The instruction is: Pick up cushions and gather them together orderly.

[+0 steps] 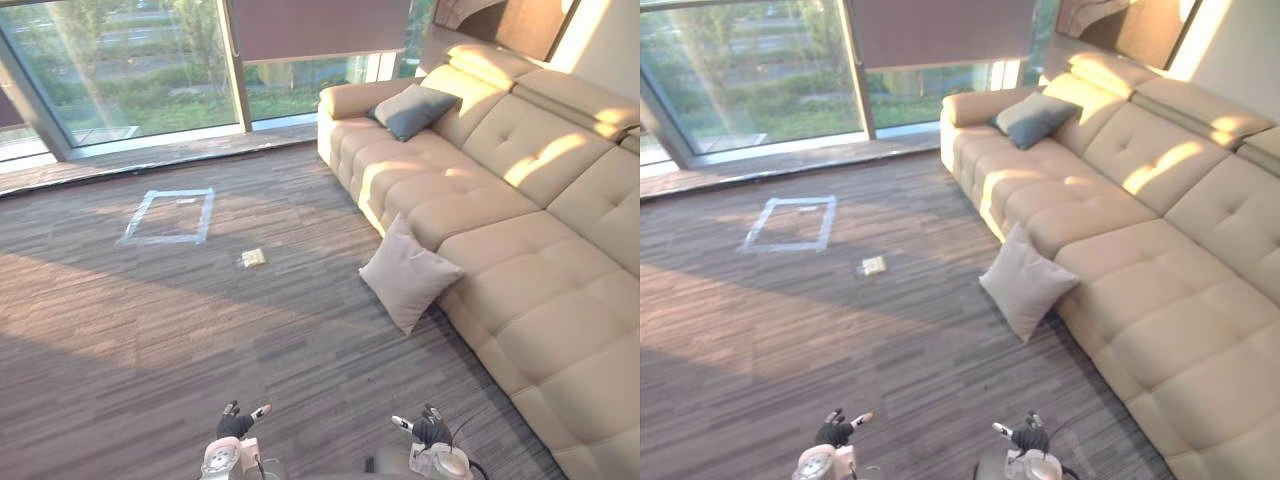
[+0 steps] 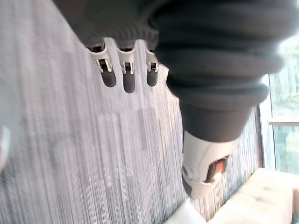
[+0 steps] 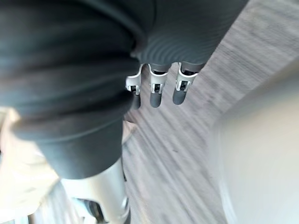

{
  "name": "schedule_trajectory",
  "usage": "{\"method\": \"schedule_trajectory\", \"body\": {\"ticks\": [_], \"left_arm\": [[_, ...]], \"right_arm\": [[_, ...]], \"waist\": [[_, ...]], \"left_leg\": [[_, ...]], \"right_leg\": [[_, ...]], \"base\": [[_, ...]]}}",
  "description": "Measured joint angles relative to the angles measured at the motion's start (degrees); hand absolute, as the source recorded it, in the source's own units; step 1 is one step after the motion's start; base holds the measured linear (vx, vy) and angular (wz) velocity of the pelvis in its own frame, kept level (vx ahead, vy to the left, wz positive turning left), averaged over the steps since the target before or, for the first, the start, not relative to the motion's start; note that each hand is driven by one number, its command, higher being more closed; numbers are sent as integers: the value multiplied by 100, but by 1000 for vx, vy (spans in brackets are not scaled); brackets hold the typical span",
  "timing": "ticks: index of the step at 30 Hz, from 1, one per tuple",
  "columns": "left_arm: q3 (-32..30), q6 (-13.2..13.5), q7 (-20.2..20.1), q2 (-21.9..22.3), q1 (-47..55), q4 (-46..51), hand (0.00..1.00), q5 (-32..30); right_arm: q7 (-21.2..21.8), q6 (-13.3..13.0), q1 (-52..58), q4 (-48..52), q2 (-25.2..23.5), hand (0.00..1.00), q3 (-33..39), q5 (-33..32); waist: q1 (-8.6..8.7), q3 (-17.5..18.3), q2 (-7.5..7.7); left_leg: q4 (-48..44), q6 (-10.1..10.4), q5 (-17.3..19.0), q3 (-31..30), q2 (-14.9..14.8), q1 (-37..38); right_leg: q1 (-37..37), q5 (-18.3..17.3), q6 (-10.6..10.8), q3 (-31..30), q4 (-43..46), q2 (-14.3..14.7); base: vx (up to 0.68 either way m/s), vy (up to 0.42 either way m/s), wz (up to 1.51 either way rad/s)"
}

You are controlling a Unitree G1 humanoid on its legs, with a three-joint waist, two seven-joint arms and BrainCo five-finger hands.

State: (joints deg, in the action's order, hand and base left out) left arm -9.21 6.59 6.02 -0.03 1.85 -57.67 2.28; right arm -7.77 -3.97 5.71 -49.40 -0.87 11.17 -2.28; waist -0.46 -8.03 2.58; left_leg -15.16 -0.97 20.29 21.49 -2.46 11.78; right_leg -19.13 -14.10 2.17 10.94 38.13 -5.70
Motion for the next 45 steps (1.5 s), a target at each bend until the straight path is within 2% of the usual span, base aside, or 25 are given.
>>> {"method": "schedule_trajectory", "body": {"ticks": [1,2,3,5,6,8,10,12,14,15,17,19,20,21,23,25,26,29,33,35,36,39,41,43,45], "left_arm": [[37,-5,-17,11,12,-30,0,-7],[37,-4,-21,14,17,-30,0,-15],[14,-31,-17,96,9,-61,0,-54],[-43,-56,-42,178,37,-55,0,-111],[-114,-70,-70,262,2,-33,0,-117],[-263,-72,-97,337,-1,21,0,-114],[-322,-68,-116,294,72,178,0,-108],[-313,-62,-121,248,155,335,0,-106],[-325,-60,-123,275,160,407,0,-103],[-326,-51,-121,285,155,420,0,-104],[-325,-12,-121,283,111,407,0,-103],[-312,58,-120,287,101,404,0,-103],[-304,58,-123,296,109,384,0,-105],[-291,57,-131,223,88,350,0,-106],[-275,51,-128,70,38,208,0,-108],[-232,20,-119,-14,-75,42,0,-113],[-203,-3,-120,-31,-101,-42,0,-114],[-150,-23,-113,-25,-62,-88,0,-105],[123,-23,-120,-84,-93,-227,0,-97],[354,-50,-124,-170,-166,-394,0,-96],[409,-70,-134,-190,-188,-445,0,-101],[363,-68,-162,-40,-212,-486,0,-131],[337,-71,-174,-7,-221,-454,0,-245],[65,-64,-176,23,-152,-198,0,-327],[-168,-58,-172,96,-43,46,0,-327]], "right_arm": [[0,9,4,-113,48,0,-6,0],[4,5,10,-127,52,0,23,-47],[1,1,6,-144,96,0,36,-42],[9,15,-13,-161,138,0,15,-6],[29,20,-15,-142,205,0,5,-8],[35,63,-20,-153,292,0,-32,-14],[39,71,-29,-191,278,0,-89,-55],[42,75,-38,-226,235,0,-142,-184],[36,95,-35,-234,214,0,-108,-245],[33,117,-45,-260,207,0,-97,-247],[18,119,-63,-324,178,0,-76,-246],[-6,119,-47,-335,136,0,-86,-218],[-7,118,-42,-337,152,0,-120,-216],[-6,135,-33,-352,112,0,-148,-217],[9,118,47,-306,-13,0,-253,-207],[27,116,29,-261,-71,0,-271,-62],[43,114,20,-231,-75,0,-304,0],[61,90,-21,-98,-122,0,-469,11],[70,60,-253,-211,-97,0,-469,22],[64,51,-362,-382,23,0,-462,86],[67,50,-374,-412,113,0,-456,202],[63,46,-426,-501,375,0,-406,236],[55,51,-386,-532,352,0,-223,236],[42,52,-274,-499,354,0,-263,237],[35,53,-252,-485,342,0,-295,231]], "waist": [[19,13,9],[20,19,19],[60,36,-73],[48,117,-241],[95,101,-342],[53,31,-475],[6,15,-488],[0,58,-384],[-22,57,-382],[-70,55,-377],[-168,57,-353],[-250,91,-321],[-260,118,-347],[-268,175,-264],[-271,305,-5],[-228,263,44],[-223,262,43],[-222,208,-28],[-174,167,-100],[-81,68,-125],[-49,46,-97],[-2,-80,-454],[35,-114,-453],[8,-151,-425],[-66,-143,-452]], "left_leg": [[231,105,4,-17,77,265],[260,123,3,-59,118,346],[205,169,3,-201,23,470],[-517,450,-162,-434,-136,241],[-1563,691,-334,-672,-305,-129],[-3547,915,-1029,-972,-723,-911],[-4773,738,-940,-881,-1087,-1484],[-4542,553,-783,-664,-1162,-1996],[-3896,425,-668,-583,-1162,-2312],[-3115,490,-599,-601,-1071,-2416],[-1999,537,-618,-1062,-794,-2490],[-937,643,-868,-1716,-470,-2482],[-847,620,-1218,-1754,-481,-2476],[-1029,559,-1184,-1572,-433,-2456],[-1052,402,-865,-1099,-331,-2306],[-1009,211,-593,-688,-272,-1946],[-955,159,-544,-560,-265,-1771],[-290,136,-531,-40,-264,-919],[329,173,-553,486,-243,-491],[436,199,-570,506,-143,-420],[446,201,-571,439,-64,-348],[397,513,-733,227,-161,-166],[-397,534,-741,132,-325,-401],[-2446,735,-934,-38,-867,-1123],[-3500,696,-748,-235,-1264,-1619]], "right_leg": [[23,488,-189,97,-1033,144],[21,785,-394,69,-1137,172],[108,926,-747,33,-995,245],[219,545,-817,113,-874,257],[411,339,-805,165,-873,311],[943,125,-859,141,-1087,509],[1605,-94,-910,-74,-1346,683],[2079,-282,-882,-399,-1639,679],[2317,-279,-747,-659,-1816,677],[2483,-301,-668,-929,-1937,664],[2663,-394,-521,-1286,-2065,579],[2773,-619,-243,-1746,-2081,471],[2789,-704,-121,-1893,-2049,469],[2819,-759,-12,-2088,-1958,337],[2415,-614,210,-2289,-1306,93],[1693,-256,587,-2282,152,-24],[1494,-208,652,-2151,575,-72],[1002,-300,430,-973,1080,-370],[536,-261,148,716,-158,-456],[503,144,-117,941,-1168,-270],[564,616,-516,787,-1544,-159],[862,517,-545,773,-1642,-52],[1072,406,-546,790,-1750,-27],[1537,329,-590,712,-2063,190],[1863,210,-647,511,-2160,396]], "base": [[510,-14,21],[722,-53,24],[513,-49,12],[645,-125,16],[539,-159,22],[478,-95,-12],[472,-31,-62],[331,-1,-69],[454,122,-79],[486,197,-96],[406,238,-111],[524,372,-121],[505,399,-97],[506,395,-89],[390,330,-93],[370,376,-91],[343,347,-81],[226,187,-76],[159,80,-62],[280,-61,-23],[330,-98,-12],[245,-93,-18],[221,-153,4],[170,-111,-13],[202,-32,-68]]}}
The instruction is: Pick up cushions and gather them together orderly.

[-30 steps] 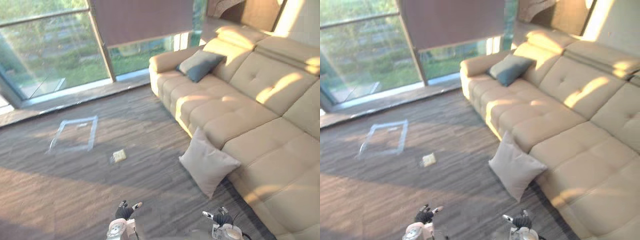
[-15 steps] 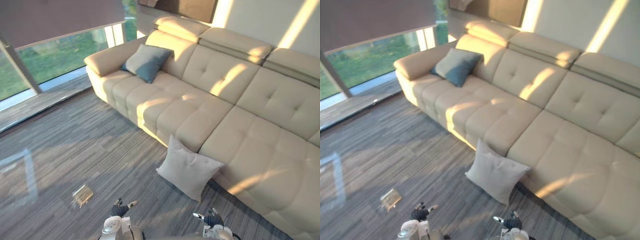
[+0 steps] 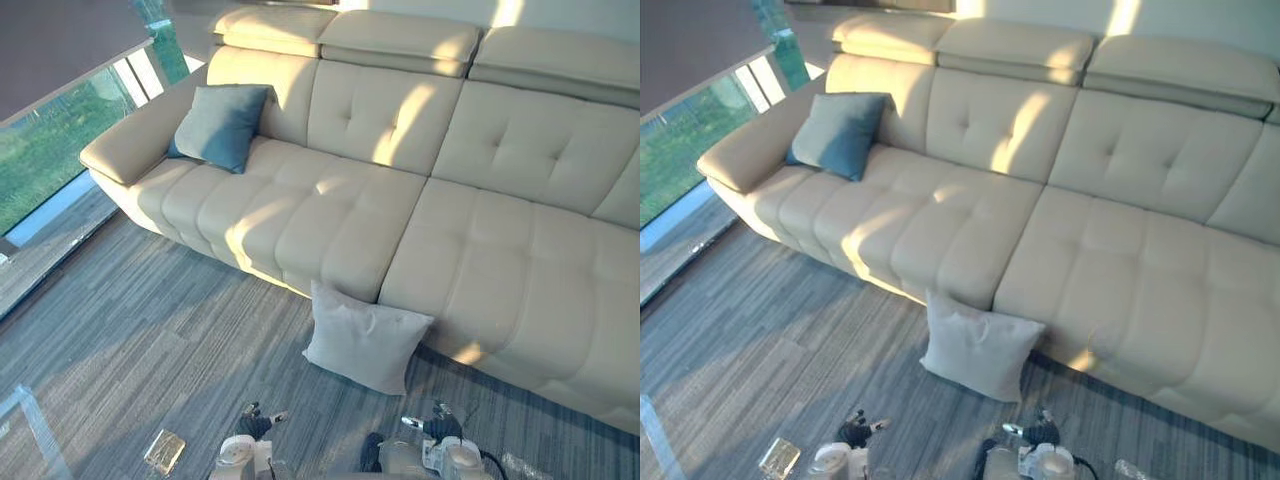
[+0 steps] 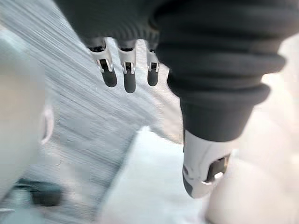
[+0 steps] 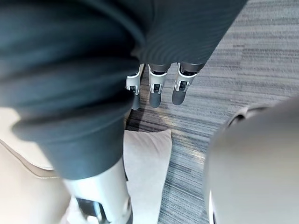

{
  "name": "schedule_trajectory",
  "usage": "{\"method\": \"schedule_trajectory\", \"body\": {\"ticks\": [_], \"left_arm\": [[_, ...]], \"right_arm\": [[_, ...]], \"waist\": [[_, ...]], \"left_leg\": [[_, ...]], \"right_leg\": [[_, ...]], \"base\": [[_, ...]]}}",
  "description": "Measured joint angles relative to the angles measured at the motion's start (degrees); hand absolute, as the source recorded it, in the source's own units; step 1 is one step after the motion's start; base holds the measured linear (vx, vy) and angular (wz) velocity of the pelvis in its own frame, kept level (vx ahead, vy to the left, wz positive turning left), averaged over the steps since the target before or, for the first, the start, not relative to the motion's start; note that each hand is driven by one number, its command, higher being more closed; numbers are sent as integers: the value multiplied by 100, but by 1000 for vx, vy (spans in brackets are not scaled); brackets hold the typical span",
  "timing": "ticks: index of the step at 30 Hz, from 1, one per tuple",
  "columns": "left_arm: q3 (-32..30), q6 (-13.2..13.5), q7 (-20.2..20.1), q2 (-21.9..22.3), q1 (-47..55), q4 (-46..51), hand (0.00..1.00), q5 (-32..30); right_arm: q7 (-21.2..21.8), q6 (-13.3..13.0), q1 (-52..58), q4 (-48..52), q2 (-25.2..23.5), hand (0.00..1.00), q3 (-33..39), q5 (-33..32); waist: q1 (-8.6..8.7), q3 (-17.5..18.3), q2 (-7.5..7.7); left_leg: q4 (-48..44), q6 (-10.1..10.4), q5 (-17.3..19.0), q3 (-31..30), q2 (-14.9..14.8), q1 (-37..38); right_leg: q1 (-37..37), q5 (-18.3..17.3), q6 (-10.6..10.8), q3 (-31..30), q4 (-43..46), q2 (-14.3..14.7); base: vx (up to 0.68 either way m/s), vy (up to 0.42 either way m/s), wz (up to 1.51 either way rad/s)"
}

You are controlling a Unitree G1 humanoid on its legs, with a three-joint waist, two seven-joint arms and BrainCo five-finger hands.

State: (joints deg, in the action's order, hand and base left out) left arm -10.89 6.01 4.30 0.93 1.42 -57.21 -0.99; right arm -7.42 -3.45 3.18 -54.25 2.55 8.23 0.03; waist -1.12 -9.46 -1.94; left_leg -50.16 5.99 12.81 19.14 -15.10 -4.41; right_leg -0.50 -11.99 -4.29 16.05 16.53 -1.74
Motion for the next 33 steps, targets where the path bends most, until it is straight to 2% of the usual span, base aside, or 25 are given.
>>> {"method": "schedule_trajectory", "body": {"ticks": [2,3,5,6,7,8,10,12,13,17,23,29,32,33], "left_arm": [[-54,0,-1,11,6,38,0,1],[-69,10,0,22,5,46,0,7],[-107,47,4,46,-25,56,0,10],[-105,80,8,52,-22,39,0,15],[-96,91,7,106,-9,12,0,17],[-111,96,5,84,-20,-21,0,26],[-108,85,4,-74,-40,-106,0,5],[-89,87,3,-121,-74,-191,0,4],[-88,84,3,-134,-83,-205,0,3],[-38,83,6,-119,-74,-320,0,4],[85,80,43,-123,-12,-455,0,33],[73,86,126,-137,-24,-484,0,149],[81,79,235,-150,-338,-412,0,322],[92,80,307,-154,-564,-351,0,417]], "right_arm": [[1,2,31,91,-36,0,4,-4],[0,2,35,144,-43,0,3,-5],[-4,18,44,144,-43,0,6,-5],[-8,19,44,143,-44,0,5,-5],[-20,20,49,142,-23,0,-2,-5],[-35,21,36,107,-37,0,6,-5],[-40,35,166,99,-195,0,7,-5],[-39,55,201,92,-301,0,11,-6],[-39,59,273,60,-318,0,18,-6],[-42,57,289,22,-303,0,155,-22],[-112,59,316,-311,-191,0,570,-242],[-198,58,220,-392,-63,0,731,-294],[-291,28,-106,-238,35,0,726,-504],[-348,14,-368,-138,93,0,719,-528]], "waist": [[-36,3,15],[-65,5,24],[-112,-1,36],[-122,5,29],[-122,30,-18],[-135,45,3],[-117,219,285],[-117,328,463],[-115,343,497],[-105,393,458],[-97,514,278],[-108,467,281],[-100,109,247],[-106,-150,231]], "left_leg": [[276,-78,129,-28,12,-182],[715,-137,206,-156,122,-343],[1686,-86,215,-649,427,-467],[2370,-60,136,-1041,628,-411],[3058,-89,-258,-1351,687,-305],[3124,-2,-490,-1424,692,-255],[3352,-94,-454,-1134,867,-86],[3505,-111,-452,-995,1005,10],[3663,-147,-462,-923,1092,186],[4109,-257,-519,-783,1277,629],[4532,-242,-702,-832,1273,831],[4988,-202,-1022,-913,1244,900],[4207,-261,-910,-918,1138,-18],[3683,-274,-785,-960,1050,-569]], "right_leg": [[96,-18,21,-226,-46,15],[160,-26,53,-443,-93,15],[157,-30,146,-804,-106,-25],[154,-47,227,-982,-104,-24],[140,-96,337,-1156,-80,53],[168,-141,411,-1263,-69,64],[185,-143,589,-1406,-192,-153],[230,-106,657,-1459,-300,-313],[362,-63,733,-1473,-423,-383],[610,-41,771,-1503,-601,-528],[656,-25,762,-1503,-692,-443],[523,13,700,-1481,-645,-350],[-319,9,696,-1484,50,-330],[-797,-8,680,-1469,434,-296]], "base": [[172,16,-79],[214,87,-90],[234,149,-96],[206,213,-96],[202,227,-92],[211,231,-72],[260,227,-48],[234,179,-25],[174,134,-18],[116,86,-11],[30,-24,-1],[-58,-51,3],[-194,-29,2],[-387,-25,10]]}}
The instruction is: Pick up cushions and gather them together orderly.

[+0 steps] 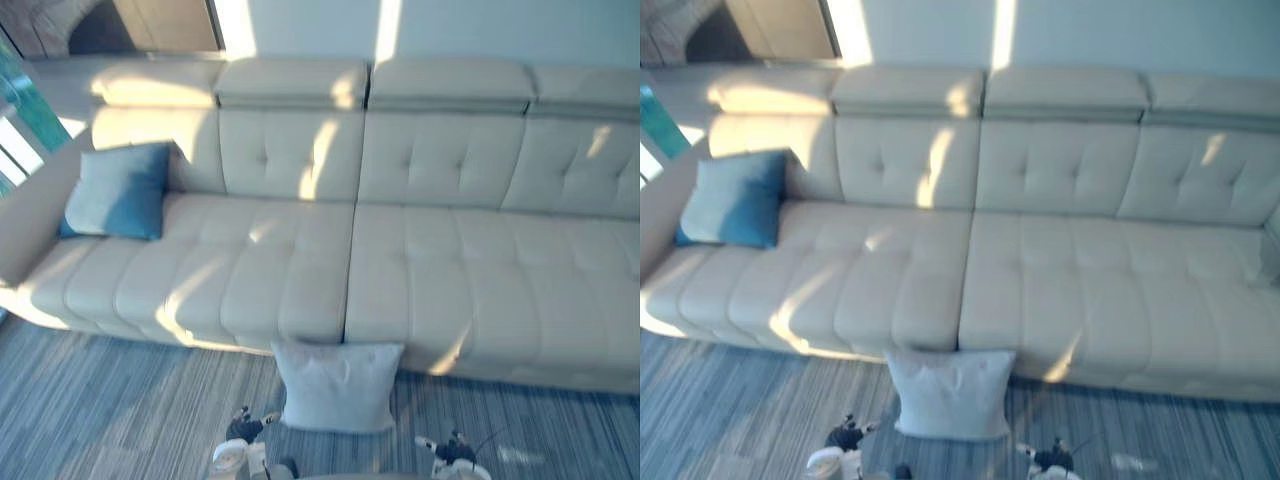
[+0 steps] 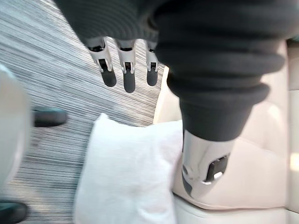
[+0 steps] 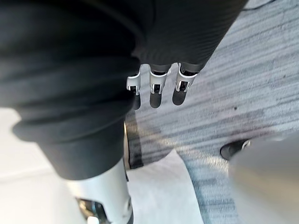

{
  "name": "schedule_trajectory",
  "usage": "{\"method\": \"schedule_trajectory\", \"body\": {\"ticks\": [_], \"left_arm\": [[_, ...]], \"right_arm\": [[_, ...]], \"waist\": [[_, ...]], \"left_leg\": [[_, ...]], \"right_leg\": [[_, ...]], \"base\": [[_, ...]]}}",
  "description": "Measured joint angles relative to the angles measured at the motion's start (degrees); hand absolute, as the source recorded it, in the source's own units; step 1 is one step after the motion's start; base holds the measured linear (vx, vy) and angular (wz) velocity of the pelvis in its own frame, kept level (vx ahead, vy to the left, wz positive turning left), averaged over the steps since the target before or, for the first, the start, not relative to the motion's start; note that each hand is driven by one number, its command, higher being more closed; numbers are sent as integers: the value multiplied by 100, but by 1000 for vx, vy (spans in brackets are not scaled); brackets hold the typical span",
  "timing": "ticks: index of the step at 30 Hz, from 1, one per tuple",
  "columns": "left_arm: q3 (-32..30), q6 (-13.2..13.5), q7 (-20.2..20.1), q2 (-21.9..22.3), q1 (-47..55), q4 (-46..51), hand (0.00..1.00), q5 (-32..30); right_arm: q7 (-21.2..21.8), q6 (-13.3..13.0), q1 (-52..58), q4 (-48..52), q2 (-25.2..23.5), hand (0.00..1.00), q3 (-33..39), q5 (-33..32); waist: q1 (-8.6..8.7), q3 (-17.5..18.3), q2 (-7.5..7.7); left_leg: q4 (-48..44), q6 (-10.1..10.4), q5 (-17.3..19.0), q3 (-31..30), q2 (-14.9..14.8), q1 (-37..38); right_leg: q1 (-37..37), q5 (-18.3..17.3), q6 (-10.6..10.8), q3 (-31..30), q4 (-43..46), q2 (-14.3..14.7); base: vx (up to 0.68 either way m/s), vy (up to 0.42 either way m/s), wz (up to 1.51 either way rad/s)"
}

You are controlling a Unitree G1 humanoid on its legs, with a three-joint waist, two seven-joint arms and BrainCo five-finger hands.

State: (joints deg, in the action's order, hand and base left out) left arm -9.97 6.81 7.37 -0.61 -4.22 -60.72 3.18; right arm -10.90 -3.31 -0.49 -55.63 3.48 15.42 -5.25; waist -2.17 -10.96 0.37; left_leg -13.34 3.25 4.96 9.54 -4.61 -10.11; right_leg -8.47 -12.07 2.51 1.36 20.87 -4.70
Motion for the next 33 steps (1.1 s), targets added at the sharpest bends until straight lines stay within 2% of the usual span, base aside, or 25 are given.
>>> {"method": "schedule_trajectory", "body": {"ticks": [2,4,6,13,15,18,21,24,29,31,32,33], "left_arm": [[24,7,47,-96,-323,191,0,217],[47,9,176,-211,-646,441,0,478],[51,27,273,-303,-868,700,0,611],[220,227,498,-817,-2173,1442,0,1162],[265,257,500,-953,-2633,1591,0,1289],[353,287,532,-1210,-3307,1728,0,1447],[579,298,627,-1480,-3981,1726,0,1447],[861,314,641,-1618,-4534,1724,0,1444],[1391,372,747,-1644,-5406,1723,0,1429],[1564,375,875,-1599,-5702,1723,0,1429],[1589,375,912,-1548,-5779,1724,0,1429],[1613,375,1021,-1464,-5859,1743,100,1432]], "right_arm": [[-100,-29,-310,204,96,0,-18,-182],[-224,-67,-679,498,246,0,-34,-324],[-314,-90,-928,708,323,0,-31,-452],[-598,-218,-2318,1224,522,0,19,-894],[-622,-228,-2946,1252,670,0,17,-1003],[-683,-282,-3763,1452,1005,0,1,-1070],[-728,-309,-4558,1442,1393,0,-75,-1069],[-779,-350,-5140,1433,1559,0,-294,-1106],[-939,-405,-5931,1215,1422,0,-771,-1137],[-1067,-404,-6221,1095,1264,0,-886,-1341],[-1111,-404,-6281,1095,1207,100,-896,-1347],[-1188,-403,-6358,1096,1121,100,-912,-1352]], "waist": [[0,-267,60],[-6,-510,59],[-7,-640,42],[-22,-965,-29],[-47,-1213,-30],[-70,-1381,-22],[-72,-1549,-10],[-74,-1651,-12],[-68,-1662,-13],[-66,-1661,-13],[-66,-1661,-13],[-63,-1661,-14]], "left_leg": [[-866,-26,185,-77,-96,-1046],[-1637,-47,378,-109,-197,-2015],[-1942,-38,415,-131,-216,-2517],[-2631,-161,93,-248,-313,-4730],[-2863,-177,57,-235,-358,-5241],[-3192,-227,12,-239,-392,-6132],[-3566,-254,3,-250,-417,-6809],[-3938,-271,69,-271,-469,-7305],[-4324,-305,240,-290,-501,-7914],[-4490,-322,300,-296,-521,-8093],[-4547,-309,320,-299,-527,-8130],[-4622,-322,362,-298,-529,-8172]], "right_leg": [[-933,-205,-47,16,663,3],[-1862,-411,-75,20,1377,-3],[-2401,-480,-116,4,1753,-23],[-4690,-423,-145,46,2762,-77],[-5227,-430,-156,27,3054,-83],[-6168,-425,-130,-6,3463,-90],[-6845,-463,-151,-27,3883,-122],[-7312,-544,-137,-31,4214,-122],[-7909,-629,-158,-82,4544,-122],[-8056,-659,-162,-86,4654,-123],[-8084,-677,-157,-90,4692,-122],[-8117,-702,-146,-104,4743,-122]], "base": [[-415,-10,8],[-337,7,1],[-251,9,2],[-192,-10,10],[-93,-8,4],[-67,-7,5],[-56,-19,9],[-54,-20,2],[-53,10,-2],[-53,36,-5],[-41,34,-4],[0,0,0]]}}
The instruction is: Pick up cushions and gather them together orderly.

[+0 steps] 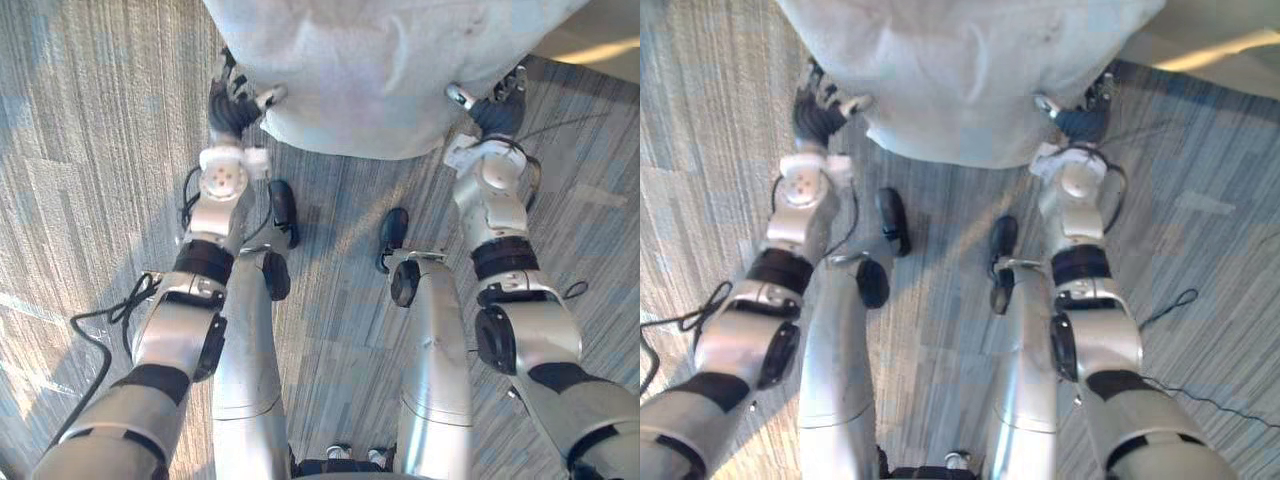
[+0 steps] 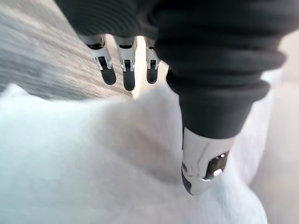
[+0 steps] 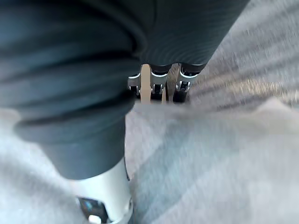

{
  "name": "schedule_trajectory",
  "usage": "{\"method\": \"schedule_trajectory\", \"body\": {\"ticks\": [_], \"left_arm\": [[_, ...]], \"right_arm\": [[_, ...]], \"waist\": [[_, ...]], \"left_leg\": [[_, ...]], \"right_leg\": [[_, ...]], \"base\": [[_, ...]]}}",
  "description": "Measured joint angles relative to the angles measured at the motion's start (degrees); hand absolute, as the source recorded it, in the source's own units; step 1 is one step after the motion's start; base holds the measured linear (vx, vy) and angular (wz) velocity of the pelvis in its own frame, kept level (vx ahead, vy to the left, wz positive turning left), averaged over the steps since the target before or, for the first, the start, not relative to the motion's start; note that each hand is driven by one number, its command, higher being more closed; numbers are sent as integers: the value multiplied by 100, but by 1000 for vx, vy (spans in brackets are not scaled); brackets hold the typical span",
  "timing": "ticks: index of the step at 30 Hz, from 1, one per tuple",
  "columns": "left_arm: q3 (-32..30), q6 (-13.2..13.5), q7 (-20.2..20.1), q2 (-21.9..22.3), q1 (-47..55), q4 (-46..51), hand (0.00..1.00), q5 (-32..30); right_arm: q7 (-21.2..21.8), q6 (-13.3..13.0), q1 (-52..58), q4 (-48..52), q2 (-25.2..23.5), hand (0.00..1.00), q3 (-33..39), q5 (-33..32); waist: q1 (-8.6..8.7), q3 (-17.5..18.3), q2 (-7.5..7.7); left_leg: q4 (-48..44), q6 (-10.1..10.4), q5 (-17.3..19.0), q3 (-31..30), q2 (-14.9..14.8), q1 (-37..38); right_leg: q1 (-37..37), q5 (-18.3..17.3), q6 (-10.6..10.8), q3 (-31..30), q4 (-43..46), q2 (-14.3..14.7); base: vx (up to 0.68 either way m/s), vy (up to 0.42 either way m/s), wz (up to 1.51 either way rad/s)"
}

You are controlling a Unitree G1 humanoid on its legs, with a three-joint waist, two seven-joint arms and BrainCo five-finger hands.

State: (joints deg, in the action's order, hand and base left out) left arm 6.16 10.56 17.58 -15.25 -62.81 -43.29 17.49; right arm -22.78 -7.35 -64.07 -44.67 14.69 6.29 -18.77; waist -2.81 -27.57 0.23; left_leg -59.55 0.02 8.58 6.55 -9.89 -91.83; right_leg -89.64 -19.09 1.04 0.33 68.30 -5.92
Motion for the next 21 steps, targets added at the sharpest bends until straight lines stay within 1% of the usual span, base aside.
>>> {"method": "schedule_trajectory", "body": {"ticks": [1,3,6,7,8,11,13,14,16,17,18,19,21], "left_arm": [[0,0,64,50,-37,8,100,3],[-2,-19,347,219,-67,163,100,19],[-3,-22,649,280,-55,366,100,62],[-3,-22,656,278,-55,368,100,63],[-4,-24,777,268,-34,457,100,133],[-18,-22,881,262,172,741,100,223],[-14,22,905,283,435,1052,100,292],[-14,119,910,306,652,1312,100,293],[-6,162,912,355,811,1569,100,293],[-4,180,914,491,962,1664,100,292],[12,265,914,625,1218,1868,100,290],[53,369,914,733,1482,2166,100,288],[142,428,913,861,1853,2368,100,279]], "right_arm": [[-50,0,-43,6,-39,100,-7,-12],[-251,2,-123,46,-141,100,-50,-112],[-376,6,-121,127,-191,100,-94,-163],[-378,6,-121,127,-194,100,-95,-165],[-440,7,-115,139,-301,100,-141,-214],[-466,9,-79,203,-453,100,-230,-220],[-464,0,370,857,-531,100,-268,-229],[-456,-72,681,1288,-571,100,-343,-229],[-447,-97,887,1631,-587,100,-428,-229],[-438,-128,1087,1769,-626,100,-434,-214],[-433,-197,1366,2003,-683,100,-441,-205],[-426,-287,1621,2324,-744,100,-441,-188],[-418,-318,1981,2626,-850,100,-444,-153]], "waist": [[5,0,0],[26,0,0],[77,1,0],[79,1,0],[121,1,0],[208,4,-1],[211,69,16],[209,195,18],[228,172,30],[241,202,26],[244,377,38],[260,372,41],[288,376,47]], "left_leg": [[-34,-4,15,4,0,-19],[-167,-38,79,24,-3,-51],[-263,-51,107,30,-2,-46],[-265,-52,107,30,-2,-43],[-268,-54,107,18,-3,25],[-244,-58,118,-1,3,227],[-250,-10,201,-7,-34,412],[-240,54,243,-11,-49,435],[-181,21,223,-6,-57,659],[-88,26,220,0,-65,892],[-2,38,226,5,-65,976],[124,45,227,18,-71,1223],[312,65,210,52,-88,1742]], "right_leg": [[-17,-14,17,-14,23,0],[-44,-56,39,-62,122,2],[-28,-59,45,-82,156,5],[-25,-59,45,-82,157,6],[61,-57,48,-71,149,10],[285,-58,48,-45,109,9],[475,-87,73,-49,84,42],[502,-96,78,-50,49,59],[720,-86,67,-39,-31,62],[963,-82,64,-25,-142,72],[1041,-83,63,-15,-237,79],[1304,-77,54,9,-376,81],[1817,-57,38,36,-625,96]], "base": [[-30,31,-3],[-32,36,-3],[-22,34,-4],[-24,36,-4],[0,0,0],[-18,19,-2],[-23,26,-9],[-8,32,-12],[6,23,-8],[6,8,-3],[0,0,0],[42,0,-3],[90,-16,-4]]}}
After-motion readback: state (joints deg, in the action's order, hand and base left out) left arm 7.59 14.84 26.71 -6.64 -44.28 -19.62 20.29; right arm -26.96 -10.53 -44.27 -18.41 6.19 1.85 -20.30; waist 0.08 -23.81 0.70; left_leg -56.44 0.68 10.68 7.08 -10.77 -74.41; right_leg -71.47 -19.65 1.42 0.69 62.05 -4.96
